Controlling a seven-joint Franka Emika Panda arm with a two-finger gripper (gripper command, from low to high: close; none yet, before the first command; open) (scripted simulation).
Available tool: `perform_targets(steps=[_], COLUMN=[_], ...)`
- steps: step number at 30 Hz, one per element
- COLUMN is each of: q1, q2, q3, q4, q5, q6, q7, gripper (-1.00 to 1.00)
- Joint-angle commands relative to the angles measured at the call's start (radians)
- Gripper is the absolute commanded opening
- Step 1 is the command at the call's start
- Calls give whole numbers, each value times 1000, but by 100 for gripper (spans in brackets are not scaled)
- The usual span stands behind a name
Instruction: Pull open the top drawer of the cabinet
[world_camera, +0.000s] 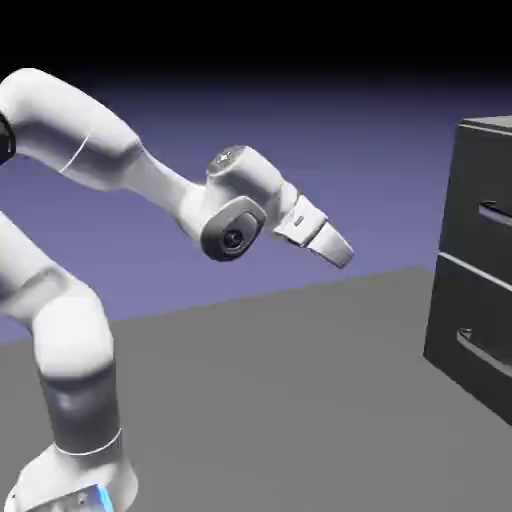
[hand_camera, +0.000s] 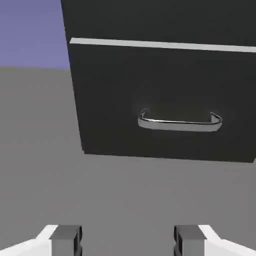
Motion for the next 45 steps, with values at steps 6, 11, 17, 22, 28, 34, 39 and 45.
perform_targets(steps=[6,11,17,22,28,34,39,45], q1=[21,39,60,78,99,120,137,159], q2=[76,140,216,280,356,433,496,573], q3=[-36,-67,-103,-133,-170,-206,-236,-273], q4=[96,175,271,350,446,541,621,717], q5=[261,478,739,957,1218,1479,1696,1957], q6=[-34,-63,-97,-126,-160,-194,-223,-257], q7=[-106,-194,-300,-388,-494,-600,-688,-794], gripper=[0,0,0,0,0,0,0,0])
